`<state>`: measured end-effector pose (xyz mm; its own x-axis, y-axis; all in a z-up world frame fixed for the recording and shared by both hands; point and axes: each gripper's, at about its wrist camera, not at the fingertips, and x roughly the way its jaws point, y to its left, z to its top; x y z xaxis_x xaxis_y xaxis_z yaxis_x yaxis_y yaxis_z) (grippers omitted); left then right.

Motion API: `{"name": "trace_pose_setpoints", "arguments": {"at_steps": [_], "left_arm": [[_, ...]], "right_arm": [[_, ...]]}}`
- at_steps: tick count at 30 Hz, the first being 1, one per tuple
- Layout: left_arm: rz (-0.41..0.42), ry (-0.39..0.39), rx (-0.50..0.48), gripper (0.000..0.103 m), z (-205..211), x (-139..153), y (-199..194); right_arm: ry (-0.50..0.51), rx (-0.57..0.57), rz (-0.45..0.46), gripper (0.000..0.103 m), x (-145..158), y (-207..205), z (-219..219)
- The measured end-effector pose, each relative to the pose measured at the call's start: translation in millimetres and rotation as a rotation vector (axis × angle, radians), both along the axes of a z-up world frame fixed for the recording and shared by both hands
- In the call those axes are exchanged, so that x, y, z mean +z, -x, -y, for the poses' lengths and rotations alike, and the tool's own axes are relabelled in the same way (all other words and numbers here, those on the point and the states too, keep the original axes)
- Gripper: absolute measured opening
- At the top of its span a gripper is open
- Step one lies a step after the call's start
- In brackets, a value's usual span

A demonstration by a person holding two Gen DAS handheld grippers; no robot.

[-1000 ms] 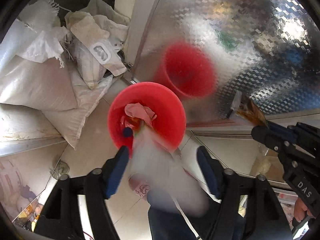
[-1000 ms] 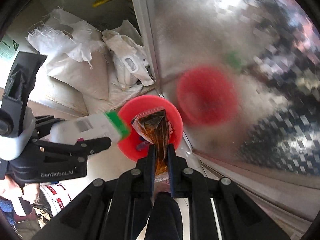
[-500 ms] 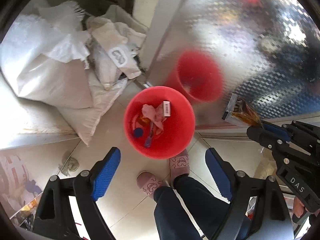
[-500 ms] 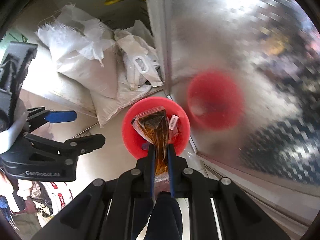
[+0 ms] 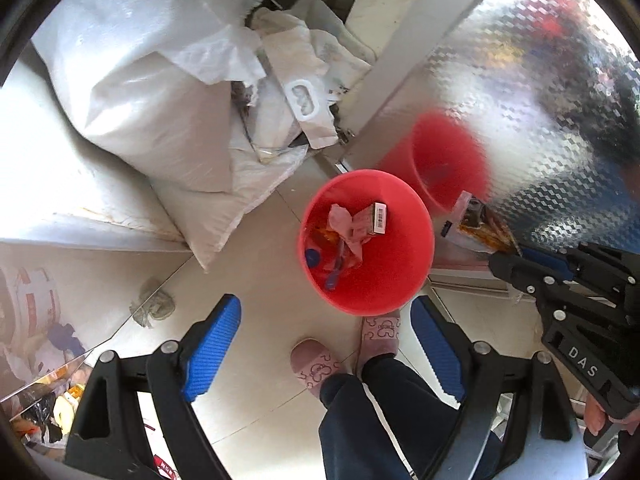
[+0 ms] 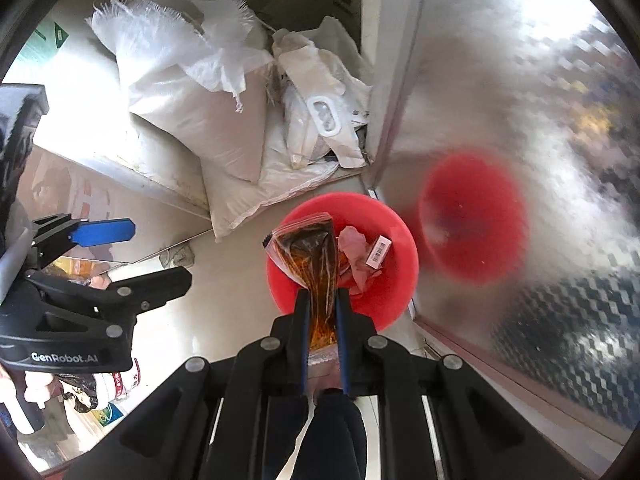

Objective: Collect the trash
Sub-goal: 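Open the left gripper to drop the box while the right gripper releases the packet into the bucket, then raise both tools back up to the counter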

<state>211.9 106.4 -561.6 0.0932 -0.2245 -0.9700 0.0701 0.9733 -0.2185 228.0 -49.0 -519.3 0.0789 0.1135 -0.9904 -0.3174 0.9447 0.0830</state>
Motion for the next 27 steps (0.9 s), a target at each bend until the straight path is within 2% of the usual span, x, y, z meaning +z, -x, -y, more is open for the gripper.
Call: {"name": "trace_pose_setpoints", "arguments": {"at_steps": [3,5,7,9,14,17,23,27], "left_arm": [[0.001,-0.005,0.008,0.085,-4.8,0.4,1.4],[0.003,-0.012,0.016,0.085,-7.0,1.3,2.0],[0.008,-0.023,0.028,0.085,-10.4,4.7,2.4],[0.019,-0.028,0.03,0.085,-11.3,12.3,3.6],[0.05,-0.054,0.014,0.085,-10.6,45.4,8.5],[0.067,-0.063,0.002,0.085,-8.3,71.8,12.2],[0.105,-0.075,0.017,0.085,-10.5,140.7,25.8],[0.138,-0.065,0.031,0.085,-12.0,197.0,35.5]], "right_arm": [[-0.006,0.006,-0.011,0.013,-1.7,-0.5,-4.1],[-0.006,0.014,-0.021,0.028,-1.1,-0.6,-7.2],[0.01,0.02,-0.004,0.052,2.6,0.7,-9.4],[0.003,0.027,0.013,0.058,8.8,3.4,-9.6],[0.033,0.02,0.019,0.061,29.6,8.0,-10.4],[0.031,0.004,0.022,0.061,51.9,11.3,-10.7],[0.029,-0.002,0.062,0.061,117.6,22.1,-14.3],[0.032,0.007,0.113,0.063,171.7,29.0,-18.3]]}}
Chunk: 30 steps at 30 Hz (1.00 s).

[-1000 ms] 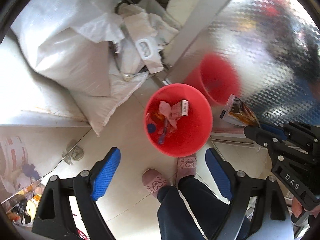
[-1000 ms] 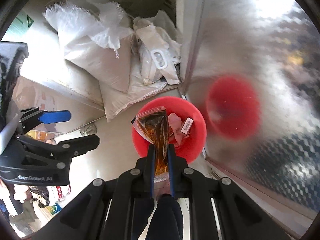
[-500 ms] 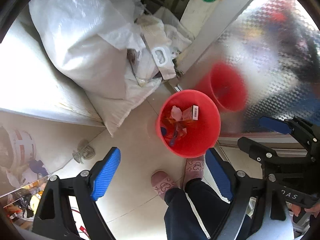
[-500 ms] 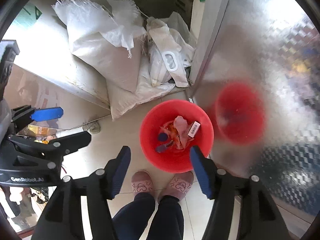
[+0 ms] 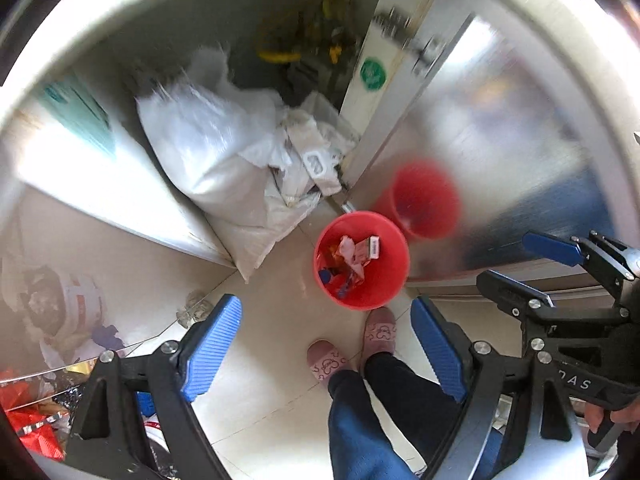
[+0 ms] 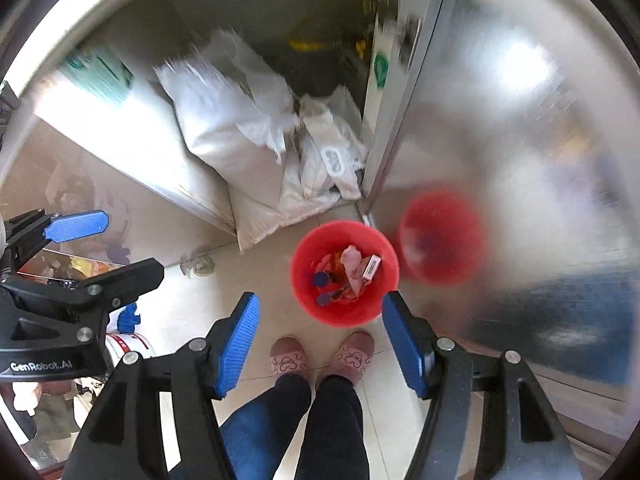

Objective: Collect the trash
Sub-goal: 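Raise both tools back up to the counter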

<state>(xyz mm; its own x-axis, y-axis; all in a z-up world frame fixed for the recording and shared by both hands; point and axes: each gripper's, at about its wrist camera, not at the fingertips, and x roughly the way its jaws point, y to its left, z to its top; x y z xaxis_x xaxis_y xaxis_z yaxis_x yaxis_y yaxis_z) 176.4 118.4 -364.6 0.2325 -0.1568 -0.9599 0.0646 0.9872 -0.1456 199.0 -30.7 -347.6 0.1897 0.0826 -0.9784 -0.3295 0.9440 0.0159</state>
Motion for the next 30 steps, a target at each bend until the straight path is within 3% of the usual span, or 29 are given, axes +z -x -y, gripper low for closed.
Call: {"name": "trace_pose_setpoints", "arguments": {"at_steps": [8,16,24,30], "left_arm": [[0.129,-0.029,-0.001,0.085,3.6,107.2,10.4],[0.257,-0.062,-0.016,0.086,6.9,179.8,1.5],[0.317,-0.046,-0.081,0.086,34.1,223.3,-27.6],[0.35,-0.051,-0.151,0.087,70.0,243.1,-57.6]], "right_arm": [[-0.018,-0.015,0.127,0.083,100.4,7.5,-3.3],[-0.019,-0.038,0.267,0.089,162.7,5.1,2.4],[0.034,-0.128,0.407,0.101,214.7,-0.7,27.0],[0.05,-0.19,0.425,0.102,235.6,-24.3,60.5]]}}
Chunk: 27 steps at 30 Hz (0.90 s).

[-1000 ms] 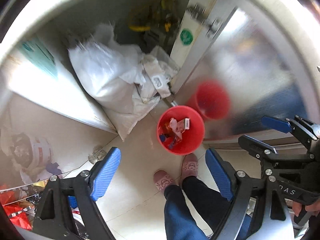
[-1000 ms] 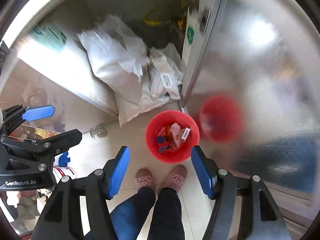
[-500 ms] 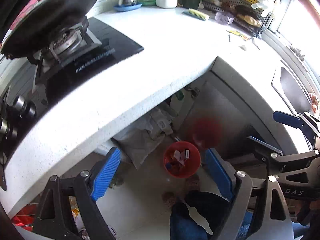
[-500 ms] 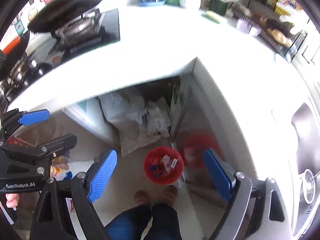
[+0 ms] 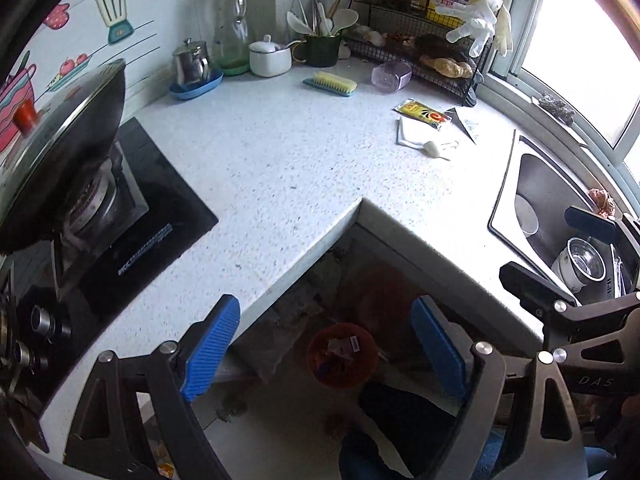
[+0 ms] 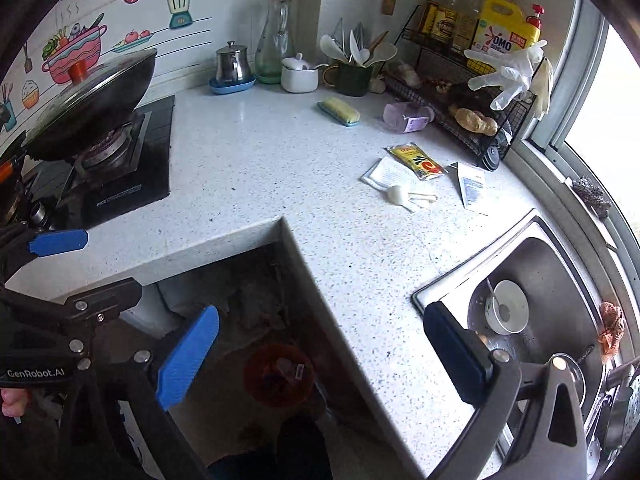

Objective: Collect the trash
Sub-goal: 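Raise both tools back up to the counter, then reach to the white ball-shaped scoop and grasp it with the right gripper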

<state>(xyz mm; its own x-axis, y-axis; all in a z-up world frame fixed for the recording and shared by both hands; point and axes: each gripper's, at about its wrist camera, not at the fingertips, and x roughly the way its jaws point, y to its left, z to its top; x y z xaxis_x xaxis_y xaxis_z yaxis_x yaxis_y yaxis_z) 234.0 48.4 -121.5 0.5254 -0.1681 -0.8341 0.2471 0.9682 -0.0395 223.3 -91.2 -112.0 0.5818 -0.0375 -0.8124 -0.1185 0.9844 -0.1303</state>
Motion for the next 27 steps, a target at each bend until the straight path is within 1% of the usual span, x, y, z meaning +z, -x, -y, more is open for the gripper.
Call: {"name": "trace_pose_setpoints", "arguments": {"at_steps": [2,8,14,20,24,27], "left_arm": [[0.004,0.001,-0.014,0.087,11.1,2.7,-14.5],[-0.002,-0.007,-0.042,0.087,41.3,3.1,-64.1],[-0.026,-0.02,-0.052,0.087,67.7,-7.3,-120.5],[-0.083,-0.015,-0.026,0.086,83.3,-29.2,-160.2],[-0.137,-0.036,0.008,0.086,89.5,-49.3,-174.8],[-0.169,-0.05,0.034,0.086,91.5,-61.7,-183.7]], "right_arm": [[-0.001,-0.017,0.003,0.102,5.3,-9.4,11.5],[-0.007,-0.045,-0.009,0.102,8.5,-49.6,40.6],[-0.029,-0.018,-0.077,0.102,-3.8,-99.4,68.4],[-0.009,0.054,-0.164,0.102,-23.2,-141.4,86.7],[-0.011,0.134,-0.225,0.102,-42.0,-163.3,91.8],[0.002,0.205,-0.254,0.102,-56.0,-175.4,90.8]]}}
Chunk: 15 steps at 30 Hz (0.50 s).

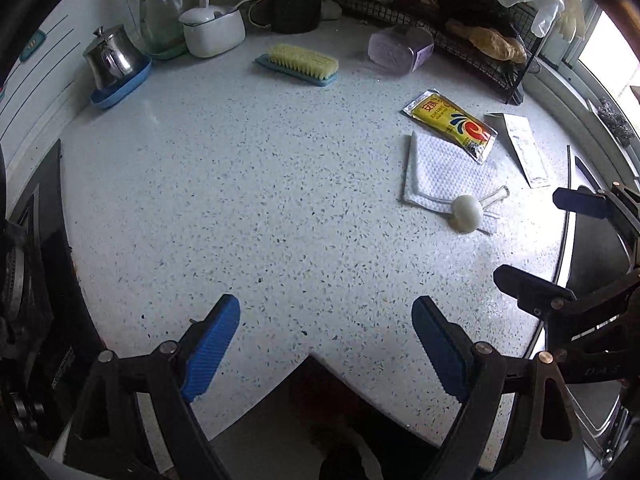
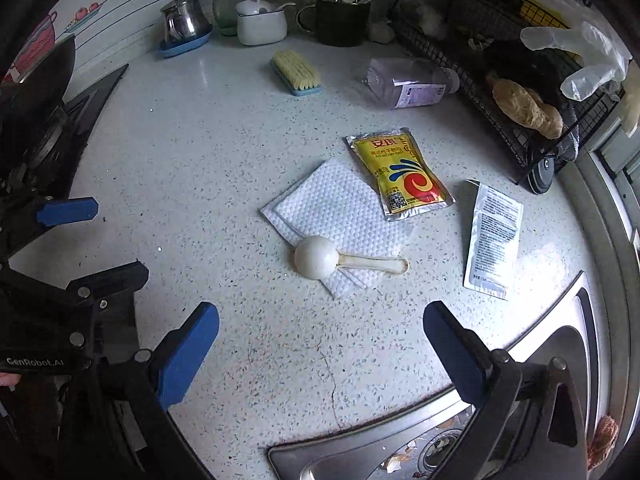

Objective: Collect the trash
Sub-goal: 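Reach to the white ball-shaped scoop and grasp it with the right gripper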

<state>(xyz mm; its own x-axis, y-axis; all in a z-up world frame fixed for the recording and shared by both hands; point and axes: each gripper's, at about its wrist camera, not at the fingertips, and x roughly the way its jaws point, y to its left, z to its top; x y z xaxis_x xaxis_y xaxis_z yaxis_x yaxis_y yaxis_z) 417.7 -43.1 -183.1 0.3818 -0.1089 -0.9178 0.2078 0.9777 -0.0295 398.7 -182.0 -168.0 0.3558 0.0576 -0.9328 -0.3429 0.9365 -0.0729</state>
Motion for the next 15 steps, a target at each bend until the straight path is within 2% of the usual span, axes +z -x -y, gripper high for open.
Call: {"name": "trace_pose_setpoints", "arguments": {"at_steps": [5,7,13,15], "left_arm": [[-0.022,-0.016,0.033,0.087,2.0,-9.9,-10.7],[-0.032,-0.016,0.044,0.086,3.3,-13.0,-13.2],[-0.058,-0.03,0.069,0.087,3.5,-19.6,-15.6],[-0.062,-0.025,0.069,0.087,5.0,-20.7,-16.7]], "right_arm": [[-0.007,0.118,-0.017,0.1,-11.8,-18.2,-2.3],[-0.006,0.166,-0.035,0.088,-16.9,-23.4,-5.3],[0.014,0.295,-0.093,0.065,-31.2,-30.8,-18.6],[0.006,0.323,-0.096,0.064,-31.1,-28.3,-20.8]]}}
